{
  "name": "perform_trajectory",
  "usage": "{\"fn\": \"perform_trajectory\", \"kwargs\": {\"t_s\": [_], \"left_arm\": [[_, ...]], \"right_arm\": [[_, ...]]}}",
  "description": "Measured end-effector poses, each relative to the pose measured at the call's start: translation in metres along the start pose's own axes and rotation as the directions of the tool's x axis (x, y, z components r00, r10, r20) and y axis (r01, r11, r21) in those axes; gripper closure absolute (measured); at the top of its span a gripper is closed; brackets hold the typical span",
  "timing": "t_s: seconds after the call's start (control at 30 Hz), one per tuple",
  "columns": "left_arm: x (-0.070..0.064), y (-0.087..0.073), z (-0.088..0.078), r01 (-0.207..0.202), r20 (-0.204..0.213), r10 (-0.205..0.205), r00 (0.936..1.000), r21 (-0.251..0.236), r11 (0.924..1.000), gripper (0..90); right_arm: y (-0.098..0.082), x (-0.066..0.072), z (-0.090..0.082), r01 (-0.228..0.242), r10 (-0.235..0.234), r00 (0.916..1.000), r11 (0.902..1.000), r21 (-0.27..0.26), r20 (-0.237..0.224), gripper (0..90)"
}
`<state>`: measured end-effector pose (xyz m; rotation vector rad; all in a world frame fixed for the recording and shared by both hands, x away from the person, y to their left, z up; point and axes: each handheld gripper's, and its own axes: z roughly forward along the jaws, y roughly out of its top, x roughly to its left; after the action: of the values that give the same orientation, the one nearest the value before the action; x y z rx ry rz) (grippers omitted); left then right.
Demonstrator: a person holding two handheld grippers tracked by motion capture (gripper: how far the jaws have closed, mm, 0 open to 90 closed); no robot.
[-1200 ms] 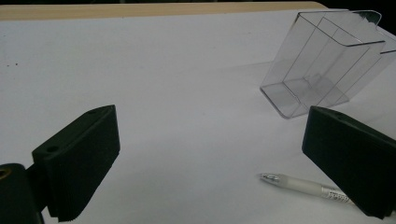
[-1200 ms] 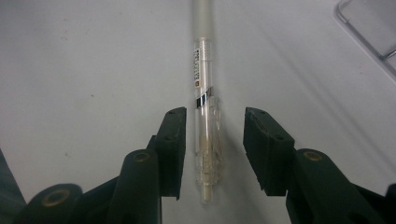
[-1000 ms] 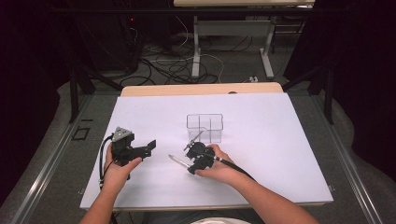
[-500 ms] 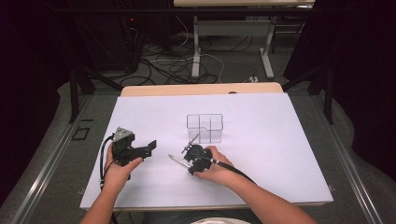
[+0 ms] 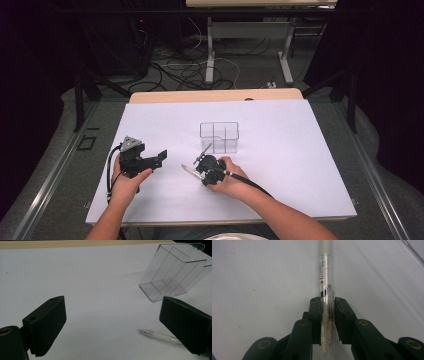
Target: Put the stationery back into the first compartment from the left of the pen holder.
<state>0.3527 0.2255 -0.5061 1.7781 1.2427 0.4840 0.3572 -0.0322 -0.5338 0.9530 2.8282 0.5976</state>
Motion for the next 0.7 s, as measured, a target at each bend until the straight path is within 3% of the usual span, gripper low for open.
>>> {"fn": "perform_trajectory", "kwargs": {"t_s": [0.03,0.33,0.63,0.7], "left_arm": [[0.0,0.0,0.0,0.0,0.0,0.0,1.0,0.0,1.0,7.8],[0.0,0.0,0.0,0.001,0.0,-0.001,1.0,-0.003,1.0,8.5],[0.0,0.0,0.0,0.005,0.005,-0.005,1.0,-0.011,0.9999,10.4],[0.0,0.0,-0.001,0.01,0.006,-0.009,0.9999,-0.01,0.9999,10.9]], "right_arm": [[0.0,0.0,-0.001,-0.001,0.0,0.9999,0.9999,0.017,0.011,76.5],[-0.005,-0.003,-0.001,-0.024,0.023,0.9996,0.9992,-0.031,-0.019,76.7],[-0.009,-0.005,-0.006,-0.018,0.014,0.9994,0.9933,-0.115,-0.033,76.7],[-0.011,-0.004,-0.01,-0.036,0.033,0.9991,0.9912,-0.127,-0.026,76.7]]}}
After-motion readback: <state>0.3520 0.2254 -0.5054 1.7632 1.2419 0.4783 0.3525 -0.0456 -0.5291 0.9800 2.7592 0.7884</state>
